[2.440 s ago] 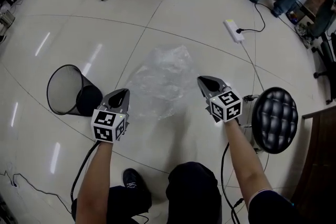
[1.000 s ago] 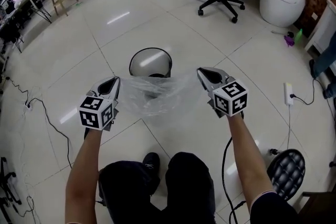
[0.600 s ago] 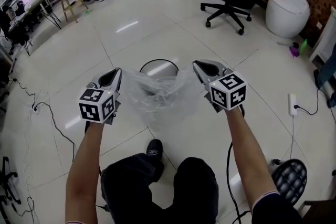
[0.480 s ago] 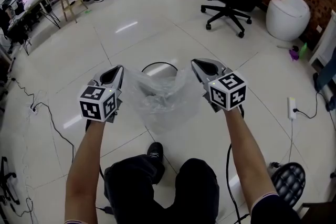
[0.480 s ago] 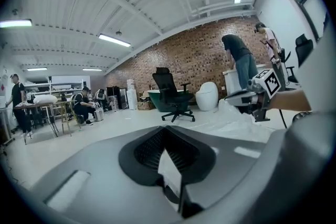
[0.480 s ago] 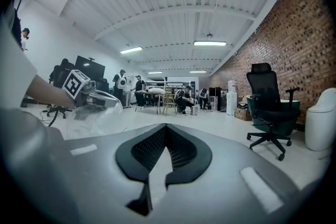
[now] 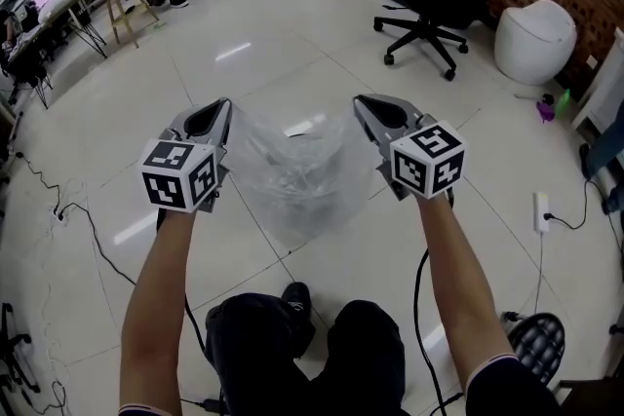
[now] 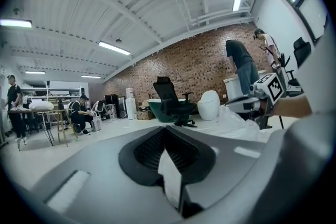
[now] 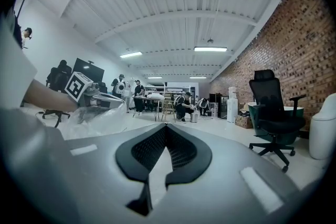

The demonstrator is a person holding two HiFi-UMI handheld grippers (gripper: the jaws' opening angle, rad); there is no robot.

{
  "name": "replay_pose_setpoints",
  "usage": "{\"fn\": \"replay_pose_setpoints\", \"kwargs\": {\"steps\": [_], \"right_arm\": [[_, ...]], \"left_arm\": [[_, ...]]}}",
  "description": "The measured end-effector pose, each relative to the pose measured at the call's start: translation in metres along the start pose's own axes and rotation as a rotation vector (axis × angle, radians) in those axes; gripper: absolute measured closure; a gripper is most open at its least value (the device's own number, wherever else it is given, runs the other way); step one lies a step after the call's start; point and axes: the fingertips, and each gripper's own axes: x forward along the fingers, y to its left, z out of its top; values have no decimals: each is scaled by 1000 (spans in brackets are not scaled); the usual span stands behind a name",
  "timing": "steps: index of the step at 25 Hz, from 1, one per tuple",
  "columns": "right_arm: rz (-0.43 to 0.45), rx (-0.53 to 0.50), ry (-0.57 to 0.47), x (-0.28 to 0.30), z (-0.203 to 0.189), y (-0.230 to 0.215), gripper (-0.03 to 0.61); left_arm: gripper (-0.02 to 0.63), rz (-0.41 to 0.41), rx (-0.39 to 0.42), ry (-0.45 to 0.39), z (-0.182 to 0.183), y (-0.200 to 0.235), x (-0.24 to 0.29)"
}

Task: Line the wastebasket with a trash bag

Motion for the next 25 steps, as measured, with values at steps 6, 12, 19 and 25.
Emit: {"fn": "replay_pose_setpoints", "kwargs": {"steps": [6, 12, 19, 25], "right_arm": [[-5, -6, -21, 25, 17, -4, 577], [-15, 16, 16, 40, -8, -8, 577], [-32, 55, 77, 52, -44, -15, 577], [-26, 50, 75, 58, -45, -17, 577]], "left_arm": [[603, -7, -1, -10, 7, 19, 12], [603, -15, -21, 15, -15, 26, 25], [603, -27, -65, 59, -48, 30, 40], [603, -32, -68, 54, -50, 31, 45]]}}
